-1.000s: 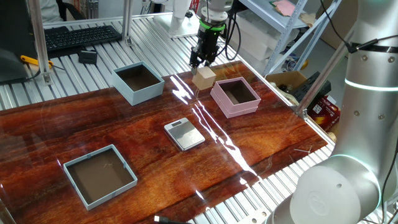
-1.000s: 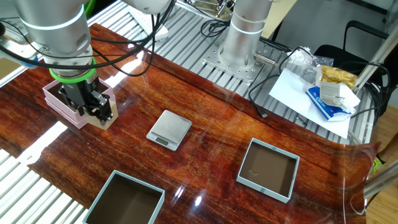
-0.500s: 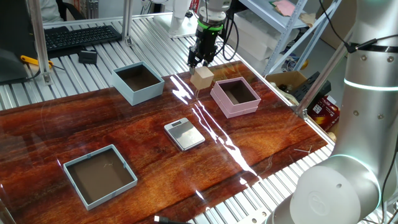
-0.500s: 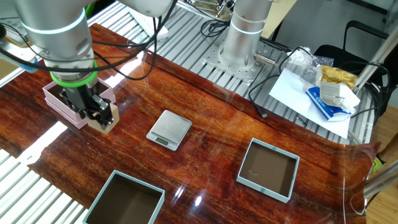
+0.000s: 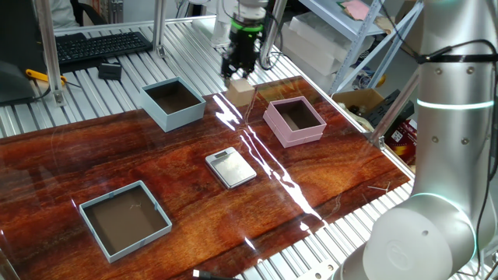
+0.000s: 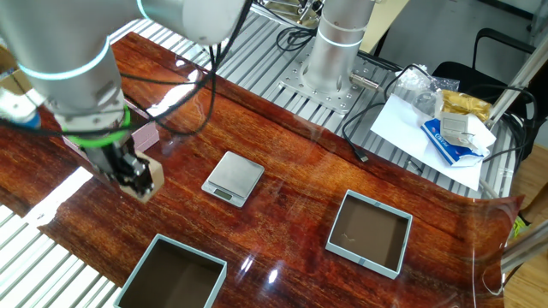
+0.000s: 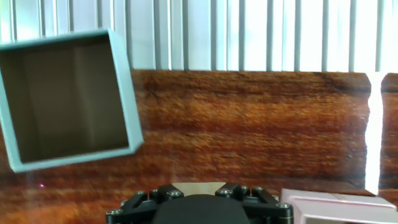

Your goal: Move an object from one box to another

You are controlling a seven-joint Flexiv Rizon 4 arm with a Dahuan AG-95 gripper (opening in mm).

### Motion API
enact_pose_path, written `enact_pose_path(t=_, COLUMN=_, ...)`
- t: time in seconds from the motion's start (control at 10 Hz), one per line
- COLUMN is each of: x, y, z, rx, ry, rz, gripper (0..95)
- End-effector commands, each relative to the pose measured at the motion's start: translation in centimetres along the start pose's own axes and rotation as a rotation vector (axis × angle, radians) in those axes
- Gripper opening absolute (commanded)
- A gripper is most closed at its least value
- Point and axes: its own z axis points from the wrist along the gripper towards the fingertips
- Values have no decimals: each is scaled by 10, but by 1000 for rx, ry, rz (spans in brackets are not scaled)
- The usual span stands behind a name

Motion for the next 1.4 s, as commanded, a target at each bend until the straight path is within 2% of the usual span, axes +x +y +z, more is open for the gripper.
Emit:
enact_pose_path(t=0.1, x=-7, y=11, z=4, rx=-3, ry=-3, rz=19, gripper=0)
enact_pose_path(t=0.3, x=-13, y=22, z=7, rx=-11, ry=-3, rz=28, gripper=0)
enact_pose_path(t=0.6, x=-27, y=40, z=12, rx=-9, ry=-3, rz=55, gripper=0)
enact_pose_path(t=0.9, x=-39, y=53, z=14, rx=-4, ry=1, rz=84, gripper=0)
enact_pose_path(t=1.4, x=-49, y=61, z=16, rx=-6, ry=-4, rz=90, gripper=0)
